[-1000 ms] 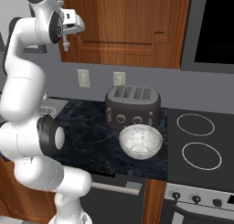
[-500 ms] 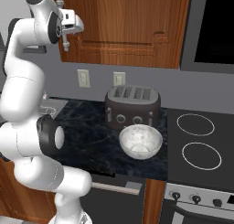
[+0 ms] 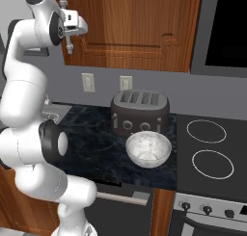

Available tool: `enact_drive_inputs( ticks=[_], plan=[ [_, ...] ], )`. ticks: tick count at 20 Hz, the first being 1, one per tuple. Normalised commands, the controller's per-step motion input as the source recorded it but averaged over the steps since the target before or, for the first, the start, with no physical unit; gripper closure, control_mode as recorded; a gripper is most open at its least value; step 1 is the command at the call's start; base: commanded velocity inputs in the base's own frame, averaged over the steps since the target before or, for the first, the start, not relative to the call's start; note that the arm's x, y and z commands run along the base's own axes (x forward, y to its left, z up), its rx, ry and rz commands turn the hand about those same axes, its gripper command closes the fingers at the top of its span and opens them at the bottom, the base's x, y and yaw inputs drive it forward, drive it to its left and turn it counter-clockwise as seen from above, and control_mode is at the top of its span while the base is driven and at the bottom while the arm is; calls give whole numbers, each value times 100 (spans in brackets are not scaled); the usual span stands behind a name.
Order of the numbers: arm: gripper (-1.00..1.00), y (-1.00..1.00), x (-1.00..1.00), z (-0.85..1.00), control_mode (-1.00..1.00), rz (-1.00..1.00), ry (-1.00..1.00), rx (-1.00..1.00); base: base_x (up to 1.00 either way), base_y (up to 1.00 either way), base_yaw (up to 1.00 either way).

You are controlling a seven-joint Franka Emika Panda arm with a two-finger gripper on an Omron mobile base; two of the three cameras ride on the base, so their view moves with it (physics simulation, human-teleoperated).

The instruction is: Open the cabinet and move the ladle to the pot. Then close the cabinet.

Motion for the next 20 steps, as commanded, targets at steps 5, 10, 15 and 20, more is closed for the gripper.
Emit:
enact_drive_inputs(
  ticks=[5,10,15,20],
  plan=[
    [-100,28,36,-15,-100,4,-1,0,0,0,0],
    [-100,24,43,-31,-100,9,-6,0,0,0,0],
    [100,35,38,-49,-100,10,-6,0,0,0,0],
    [100,49,31,-61,-100,8,-14,0,0,0,0]
  ],
)
